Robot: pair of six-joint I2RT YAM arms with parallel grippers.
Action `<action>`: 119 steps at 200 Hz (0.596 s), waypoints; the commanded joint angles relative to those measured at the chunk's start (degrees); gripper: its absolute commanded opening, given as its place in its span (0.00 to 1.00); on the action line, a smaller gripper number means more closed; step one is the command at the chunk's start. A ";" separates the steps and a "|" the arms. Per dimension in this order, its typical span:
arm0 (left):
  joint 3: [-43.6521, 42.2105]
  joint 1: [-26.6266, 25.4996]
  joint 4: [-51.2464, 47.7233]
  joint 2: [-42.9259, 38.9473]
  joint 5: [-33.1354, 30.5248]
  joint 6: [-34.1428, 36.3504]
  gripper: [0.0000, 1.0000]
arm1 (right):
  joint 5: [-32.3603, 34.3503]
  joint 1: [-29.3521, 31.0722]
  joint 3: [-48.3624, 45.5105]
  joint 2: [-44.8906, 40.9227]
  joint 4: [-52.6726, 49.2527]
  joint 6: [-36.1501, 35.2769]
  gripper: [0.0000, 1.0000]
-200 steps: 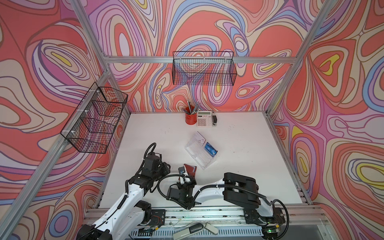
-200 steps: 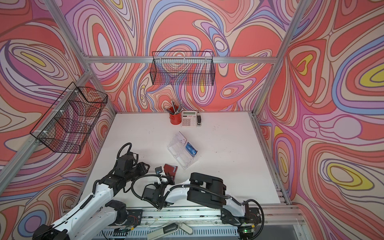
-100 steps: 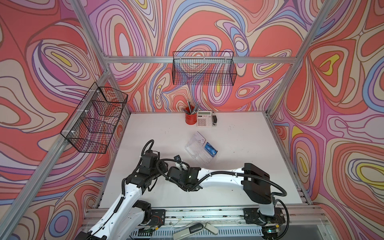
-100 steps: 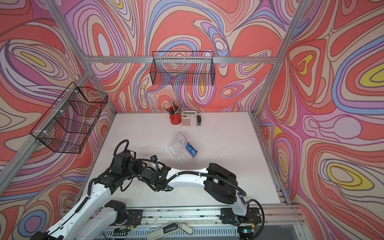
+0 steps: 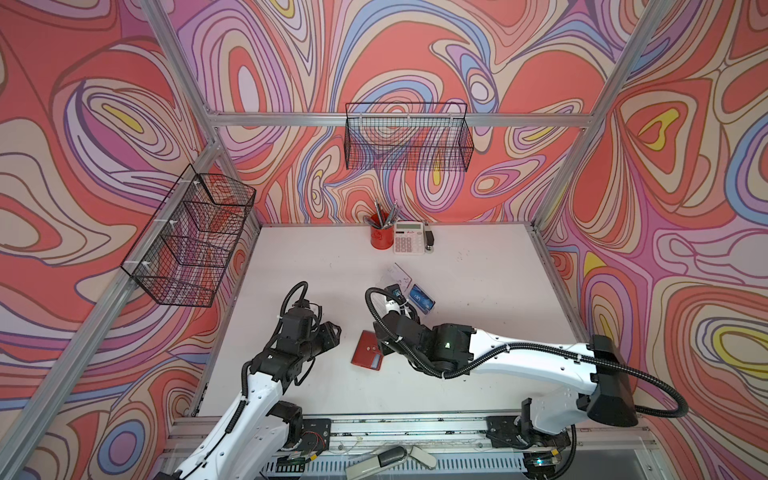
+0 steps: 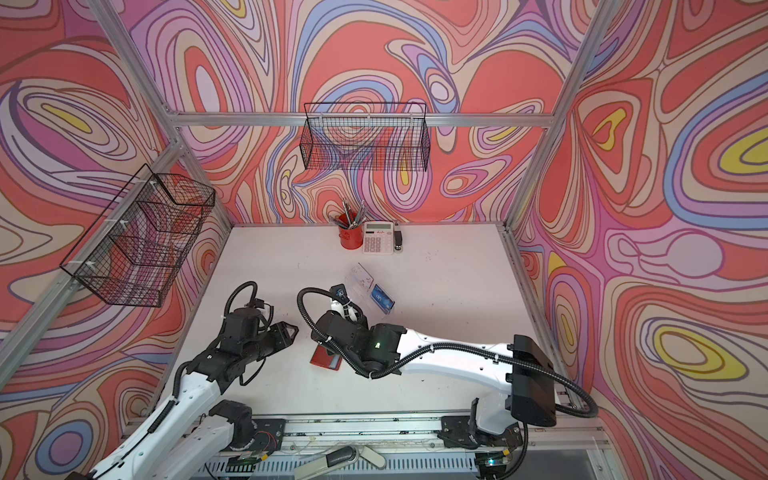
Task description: Put the credit cards into the card holder
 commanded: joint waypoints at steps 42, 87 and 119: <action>-8.62 -8.22 20.12 13.39 4.09 -1.25 0.39 | -8.91 0.19 -12.01 7.53 11.19 8.10 0.54; -13.50 -14.28 32.25 18.74 4.52 -6.70 0.35 | -9.53 -1.09 -18.76 8.12 14.61 14.47 0.48; -14.09 -21.92 35.16 21.04 1.47 -10.46 0.35 | -10.57 -3.26 -24.36 5.61 18.82 16.31 0.47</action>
